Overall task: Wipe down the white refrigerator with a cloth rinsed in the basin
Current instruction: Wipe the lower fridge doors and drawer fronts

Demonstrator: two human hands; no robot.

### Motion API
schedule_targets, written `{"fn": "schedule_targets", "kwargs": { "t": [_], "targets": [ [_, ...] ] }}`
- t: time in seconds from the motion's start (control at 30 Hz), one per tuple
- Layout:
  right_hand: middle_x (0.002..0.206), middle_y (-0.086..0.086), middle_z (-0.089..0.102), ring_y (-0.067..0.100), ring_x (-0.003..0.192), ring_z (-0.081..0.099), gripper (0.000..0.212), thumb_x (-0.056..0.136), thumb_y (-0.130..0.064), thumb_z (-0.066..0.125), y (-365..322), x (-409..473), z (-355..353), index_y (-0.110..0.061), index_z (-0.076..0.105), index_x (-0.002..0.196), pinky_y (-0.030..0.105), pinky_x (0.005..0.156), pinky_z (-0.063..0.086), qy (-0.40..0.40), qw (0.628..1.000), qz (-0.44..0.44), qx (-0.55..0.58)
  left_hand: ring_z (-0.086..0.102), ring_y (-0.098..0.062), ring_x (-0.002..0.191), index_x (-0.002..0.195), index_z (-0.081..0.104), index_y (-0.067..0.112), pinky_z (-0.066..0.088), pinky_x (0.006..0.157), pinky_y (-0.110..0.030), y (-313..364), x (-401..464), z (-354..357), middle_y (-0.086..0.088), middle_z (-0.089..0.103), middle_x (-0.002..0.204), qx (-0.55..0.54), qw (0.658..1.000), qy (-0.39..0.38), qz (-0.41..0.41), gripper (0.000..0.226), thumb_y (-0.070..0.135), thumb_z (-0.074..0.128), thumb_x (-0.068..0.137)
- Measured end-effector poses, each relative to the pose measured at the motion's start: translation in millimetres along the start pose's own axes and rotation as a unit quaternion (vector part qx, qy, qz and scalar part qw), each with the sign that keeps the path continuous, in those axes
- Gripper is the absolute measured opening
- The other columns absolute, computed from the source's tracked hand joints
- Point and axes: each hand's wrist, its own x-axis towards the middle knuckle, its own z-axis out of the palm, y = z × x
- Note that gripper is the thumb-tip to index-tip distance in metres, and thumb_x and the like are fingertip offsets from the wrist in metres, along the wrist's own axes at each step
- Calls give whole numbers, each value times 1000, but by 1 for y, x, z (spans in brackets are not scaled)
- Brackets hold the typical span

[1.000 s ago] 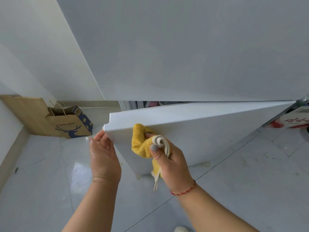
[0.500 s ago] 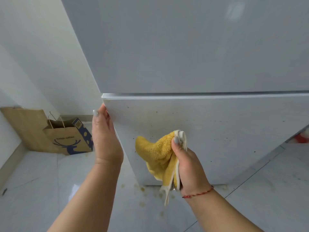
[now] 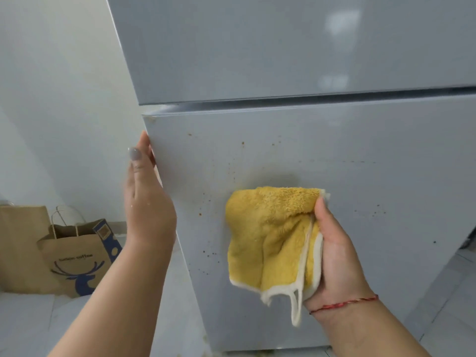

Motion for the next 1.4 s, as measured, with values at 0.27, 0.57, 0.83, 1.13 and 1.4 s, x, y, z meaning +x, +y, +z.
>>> {"fn": "schedule_targets", "kwargs": {
  "t": [0.27,0.57,0.83,1.13,1.4],
  "targets": [
    [125,-4,63,15,98,66,88,62,-80,56,-15,-9,23,-24,58,129,33,69,54,-11,911,-395,-119,39,1,137,145,42,39,34,116,-36,-12,1,-4,22,46,146,12,999,-25,-18,65,69,22,91],
    [145,12,34,37,136,30,53,99,-50,30,-24,88,-6,-18,45,139,65,109,18,184,404,-601,-664,53,5,122,138,44,48,35,113,-39,-6,6,-10,28,55,132,-60,990,-88,-97,57,69,23,89],
    [155,7,28,24,145,22,70,91,-48,51,22,114,71,-14,31,149,52,118,11,39,222,-627,-746,64,6,104,135,54,27,54,82,-20,4,14,-21,11,65,128,-106,979,-113,-132,59,52,12,101],
    [159,6,19,23,148,11,67,94,-43,43,50,121,63,-14,25,151,50,119,2,-72,107,-583,-802,60,-17,120,126,60,18,46,97,-34,3,22,-31,-4,66,126,-156,970,-105,-154,69,60,12,98],
    [159,-3,15,18,147,14,71,93,-47,46,90,112,-39,-19,20,153,44,120,6,-128,5,-536,-834,-2,8,145,133,5,66,1,123,-36,-28,-15,-26,30,2,157,143,985,-95,-32,58,84,10,78]
  ]
}}
